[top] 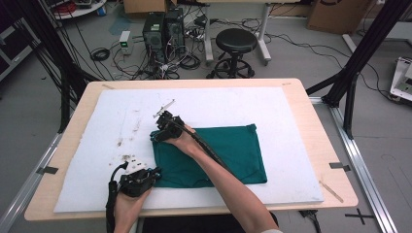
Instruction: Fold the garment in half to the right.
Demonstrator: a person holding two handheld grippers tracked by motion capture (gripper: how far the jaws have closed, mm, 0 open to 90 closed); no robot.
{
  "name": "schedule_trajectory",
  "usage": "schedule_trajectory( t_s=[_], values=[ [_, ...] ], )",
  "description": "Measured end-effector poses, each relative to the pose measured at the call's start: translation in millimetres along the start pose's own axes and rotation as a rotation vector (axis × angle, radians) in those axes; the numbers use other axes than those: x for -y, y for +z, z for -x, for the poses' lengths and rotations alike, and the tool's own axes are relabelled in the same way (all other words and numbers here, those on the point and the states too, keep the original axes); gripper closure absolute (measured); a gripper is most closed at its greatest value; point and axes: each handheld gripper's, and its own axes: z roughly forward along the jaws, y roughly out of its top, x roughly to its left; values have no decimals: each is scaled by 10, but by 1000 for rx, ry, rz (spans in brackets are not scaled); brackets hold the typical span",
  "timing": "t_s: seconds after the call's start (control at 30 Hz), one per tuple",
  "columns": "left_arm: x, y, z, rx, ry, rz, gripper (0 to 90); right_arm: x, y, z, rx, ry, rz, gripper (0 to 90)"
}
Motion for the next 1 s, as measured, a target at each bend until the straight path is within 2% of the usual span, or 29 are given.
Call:
schedule_trajectory(
  t_s=[0.27,0.53,0.67,0.87,1.0],
  values=[
    [0,-1,3,-2,5,0,844,-61,126,-30,24,3,-33,563],
    [1,1,7,-5,4,2,844,-80,124,-69,64,-51,-52,749],
    [3,-1,12,-10,7,2,847,-94,127,-146,110,-95,-60,816],
    [5,-10,8,-2,4,9,856,-95,106,-118,95,-66,-57,834],
    [-1,-36,7,2,14,21,856,-109,54,-92,71,-38,-34,836]
  ],
)
